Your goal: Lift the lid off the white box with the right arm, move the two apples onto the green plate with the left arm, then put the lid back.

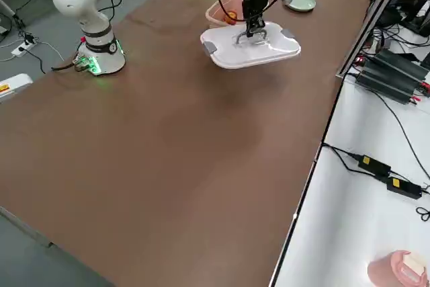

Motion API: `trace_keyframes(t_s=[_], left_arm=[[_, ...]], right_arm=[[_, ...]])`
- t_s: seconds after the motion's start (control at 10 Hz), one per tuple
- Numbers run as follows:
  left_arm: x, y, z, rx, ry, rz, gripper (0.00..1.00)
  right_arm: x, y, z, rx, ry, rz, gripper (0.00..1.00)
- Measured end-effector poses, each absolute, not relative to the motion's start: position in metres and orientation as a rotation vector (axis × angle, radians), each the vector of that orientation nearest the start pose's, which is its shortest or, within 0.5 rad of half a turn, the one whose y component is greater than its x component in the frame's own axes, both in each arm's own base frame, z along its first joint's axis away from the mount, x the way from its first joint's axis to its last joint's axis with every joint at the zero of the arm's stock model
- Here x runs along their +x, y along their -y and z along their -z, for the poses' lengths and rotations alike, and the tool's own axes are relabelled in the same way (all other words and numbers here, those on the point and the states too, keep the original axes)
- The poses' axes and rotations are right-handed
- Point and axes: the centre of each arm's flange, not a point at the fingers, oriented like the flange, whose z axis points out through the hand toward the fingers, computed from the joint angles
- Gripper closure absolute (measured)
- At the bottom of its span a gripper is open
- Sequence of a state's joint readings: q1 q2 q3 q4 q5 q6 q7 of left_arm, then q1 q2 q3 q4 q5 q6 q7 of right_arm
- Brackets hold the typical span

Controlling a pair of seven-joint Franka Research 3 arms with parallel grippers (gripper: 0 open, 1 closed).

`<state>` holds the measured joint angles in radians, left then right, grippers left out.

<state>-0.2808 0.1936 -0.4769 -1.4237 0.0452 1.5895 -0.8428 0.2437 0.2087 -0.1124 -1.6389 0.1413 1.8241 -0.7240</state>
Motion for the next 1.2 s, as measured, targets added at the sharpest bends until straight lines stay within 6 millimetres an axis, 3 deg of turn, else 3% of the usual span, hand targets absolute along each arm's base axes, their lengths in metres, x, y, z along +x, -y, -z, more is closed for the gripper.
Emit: trace_keyframes(t_s=[0.2,0.4,0.6,0.9,1.2], left_arm=[[0.442,0.427,-0.568,-3.114,0.126,-0.034,0.0],[0.4,0.477,-0.521,-3.087,0.1,0.04,0.0],[0.365,0.507,-0.483,-3.113,0.008,0.069,0.01],[0.336,0.523,-0.456,-3.137,-0.084,0.077,0.01],[0.339,0.513,-0.417,-3.144,-0.087,0.065,0.01]], right_arm=[[0.616,-0.096,-0.492,-2.778,1.2,0.017,0.93],[0.617,-0.09,-0.491,-2.786,1.181,0.015,0.93],[0.618,-0.08,-0.491,-2.795,1.155,0.01,0.93],[0.618,-0.074,-0.49,-2.799,1.137,0.001,0.93],[0.617,-0.075,-0.489,-2.796,1.123,-0.004,0.93]])
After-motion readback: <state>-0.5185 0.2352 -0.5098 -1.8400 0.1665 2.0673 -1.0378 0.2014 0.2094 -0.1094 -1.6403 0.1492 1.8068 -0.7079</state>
